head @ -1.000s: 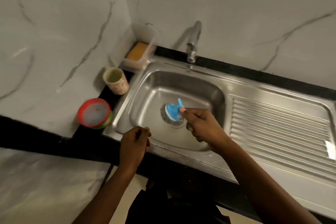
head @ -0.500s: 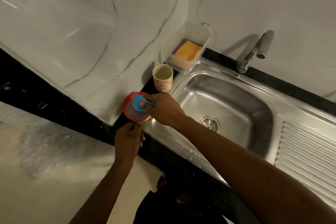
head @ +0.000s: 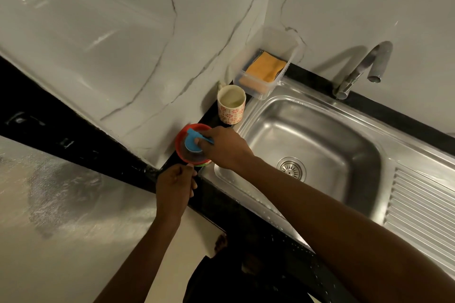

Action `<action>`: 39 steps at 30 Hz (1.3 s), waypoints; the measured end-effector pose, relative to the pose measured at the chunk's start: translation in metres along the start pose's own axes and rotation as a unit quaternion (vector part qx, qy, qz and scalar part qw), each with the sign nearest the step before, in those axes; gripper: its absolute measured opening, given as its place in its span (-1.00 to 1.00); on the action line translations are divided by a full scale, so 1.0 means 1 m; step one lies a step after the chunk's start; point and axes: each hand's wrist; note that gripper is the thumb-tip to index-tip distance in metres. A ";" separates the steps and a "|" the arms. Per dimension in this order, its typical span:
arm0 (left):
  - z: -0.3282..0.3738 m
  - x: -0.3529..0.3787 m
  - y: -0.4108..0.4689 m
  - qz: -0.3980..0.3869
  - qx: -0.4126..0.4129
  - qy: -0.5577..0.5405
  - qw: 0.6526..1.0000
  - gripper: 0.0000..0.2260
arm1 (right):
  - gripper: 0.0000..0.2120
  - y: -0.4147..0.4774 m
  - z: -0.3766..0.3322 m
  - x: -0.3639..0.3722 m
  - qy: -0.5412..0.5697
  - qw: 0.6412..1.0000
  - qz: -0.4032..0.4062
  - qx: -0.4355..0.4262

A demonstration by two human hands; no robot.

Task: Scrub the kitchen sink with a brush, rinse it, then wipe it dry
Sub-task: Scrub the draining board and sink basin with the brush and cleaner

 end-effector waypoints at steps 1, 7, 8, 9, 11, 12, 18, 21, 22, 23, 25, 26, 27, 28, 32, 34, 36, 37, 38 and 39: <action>0.002 0.000 -0.001 -0.002 0.000 0.000 1.000 -0.75 | -0.59 -0.002 0.000 -0.002 0.015 1.000 0.007 0.007; 0.011 0.010 -0.009 -0.024 0.013 0.002 1.000 -0.72 | -0.66 -0.026 0.006 -0.037 0.080 0.994 0.067 0.039; 0.013 0.012 -0.011 -0.028 0.014 0.000 1.000 -0.72 | -0.67 -0.033 0.010 -0.045 0.099 0.991 0.079 0.049; 0.014 0.014 -0.013 -0.030 0.015 -0.002 0.999 -0.73 | -0.68 -0.039 0.013 -0.052 0.123 0.986 0.091 0.065; 0.018 0.024 -0.021 -0.043 0.031 0.004 0.999 -0.76 | -0.71 -0.059 0.029 -0.071 0.186 0.969 0.110 0.118; 0.020 0.031 -0.026 -0.051 0.044 0.010 0.998 -0.77 | -0.73 -0.070 0.039 -0.080 0.222 0.956 0.115 0.152; 0.029 0.089 -0.063 -0.122 0.121 0.031 0.985 -0.73 | -0.64 -0.163 0.115 -0.131 0.316 0.886 0.169 0.294; 0.031 0.128 -0.090 -0.176 0.140 0.040 0.974 -0.73 | -0.69 -0.220 0.157 -0.157 0.326 0.853 0.228 0.338; 0.032 0.142 -0.101 -0.193 0.142 0.042 0.970 -0.72 | -0.72 -0.240 0.170 -0.166 0.326 0.843 0.250 0.346; 0.032 0.153 -0.109 -0.207 0.142 0.044 0.967 -0.72 | -0.75 -0.256 0.184 -0.173 0.323 0.834 0.273 0.354; 0.031 0.177 -0.131 -0.238 0.147 0.050 0.959 -0.71 | -0.82 -0.288 0.217 -0.187 0.297 0.813 0.331 0.376; 0.031 0.188 -0.142 -0.252 0.151 0.053 0.954 -0.71 | -0.80 -0.303 0.236 -0.194 0.268 0.807 0.363 0.382; 0.030 0.199 -0.153 -0.264 0.152 0.054 0.951 -0.71 | -0.76 -0.316 0.255 -0.198 0.229 0.804 0.392 0.385; 0.029 0.208 -0.163 -0.272 0.152 0.054 0.949 -0.72 | -0.71 -0.326 0.273 -0.201 0.188 0.799 0.415 0.392; 0.022 0.242 -0.205 -0.309 0.158 0.070 0.935 -0.73 | -0.59 -0.345 0.329 -0.203 0.117 0.760 0.456 0.448; 0.019 0.253 -0.224 -0.327 0.161 0.074 0.928 -0.74 | -0.58 -0.339 0.342 -0.195 0.085 0.771 0.448 0.446; 0.018 0.263 -0.241 -0.346 0.164 0.078 0.921 -0.75 | -0.58 -0.334 0.348 -0.186 0.033 0.796 0.430 0.424; 0.017 0.267 -0.248 -0.353 0.165 0.082 0.918 -0.75 | -0.57 -0.334 0.350 -0.183 0.002 0.808 0.418 0.416; 0.016 0.270 -0.252 -0.357 0.166 0.086 0.915 -0.74 | -0.57 -0.336 0.354 -0.182 -0.028 0.815 0.404 0.414; 0.015 0.273 -0.257 -0.361 0.169 0.092 0.912 -0.74 | -0.58 -0.343 0.359 -0.186 -0.052 0.816 0.398 0.416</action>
Point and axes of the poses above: each hand's wrist, its own y-axis towards the middle knuckle, its own x-axis out of the palm, z = x × y, and after that the axes turned 11 degrees about z, right-handed
